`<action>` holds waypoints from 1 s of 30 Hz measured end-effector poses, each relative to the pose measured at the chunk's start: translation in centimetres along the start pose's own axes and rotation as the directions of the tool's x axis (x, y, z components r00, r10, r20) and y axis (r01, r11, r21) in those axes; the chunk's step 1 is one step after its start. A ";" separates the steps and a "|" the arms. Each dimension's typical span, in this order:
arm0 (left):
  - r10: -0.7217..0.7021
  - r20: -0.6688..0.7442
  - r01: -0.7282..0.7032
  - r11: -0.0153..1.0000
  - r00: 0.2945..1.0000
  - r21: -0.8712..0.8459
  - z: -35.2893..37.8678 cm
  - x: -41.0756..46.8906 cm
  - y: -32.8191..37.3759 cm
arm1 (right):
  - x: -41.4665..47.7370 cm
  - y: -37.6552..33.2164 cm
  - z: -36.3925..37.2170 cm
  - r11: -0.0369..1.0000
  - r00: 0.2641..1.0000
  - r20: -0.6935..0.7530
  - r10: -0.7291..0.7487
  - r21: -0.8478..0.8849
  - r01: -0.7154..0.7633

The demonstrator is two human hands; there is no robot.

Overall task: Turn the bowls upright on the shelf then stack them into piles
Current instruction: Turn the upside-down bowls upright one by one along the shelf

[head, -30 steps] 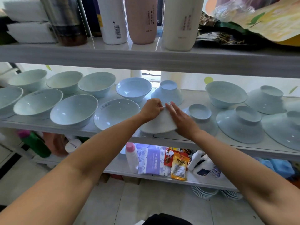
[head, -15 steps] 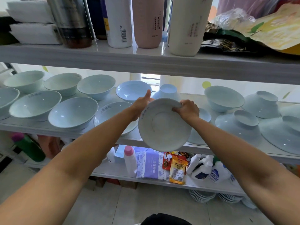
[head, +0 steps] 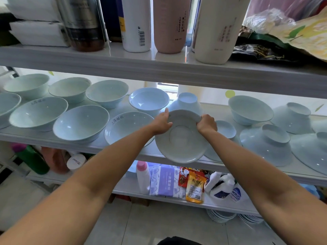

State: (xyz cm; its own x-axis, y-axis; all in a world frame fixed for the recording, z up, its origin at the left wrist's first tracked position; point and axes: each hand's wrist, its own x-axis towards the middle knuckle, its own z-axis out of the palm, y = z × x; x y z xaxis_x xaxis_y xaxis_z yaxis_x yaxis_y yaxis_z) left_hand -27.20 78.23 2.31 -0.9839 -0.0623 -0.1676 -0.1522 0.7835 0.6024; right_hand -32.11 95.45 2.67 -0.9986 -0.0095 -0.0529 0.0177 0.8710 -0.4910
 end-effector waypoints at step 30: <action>0.075 0.030 -0.079 0.841 0.997 0.536 1.6 9.6 2.1 | 7.8 1.0 0.0 0.700 0.884 0.312 -0.349 -0.540 0.467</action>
State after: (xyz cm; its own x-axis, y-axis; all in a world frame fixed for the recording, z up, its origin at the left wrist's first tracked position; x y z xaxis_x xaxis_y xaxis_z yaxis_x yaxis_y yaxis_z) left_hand -36.80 80.29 0.72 -0.9893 0.0148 -0.1454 0.0000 0.9948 0.1015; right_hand -39.89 96.24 1.73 -0.8728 -0.4654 -0.1470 -0.4813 0.8707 0.1012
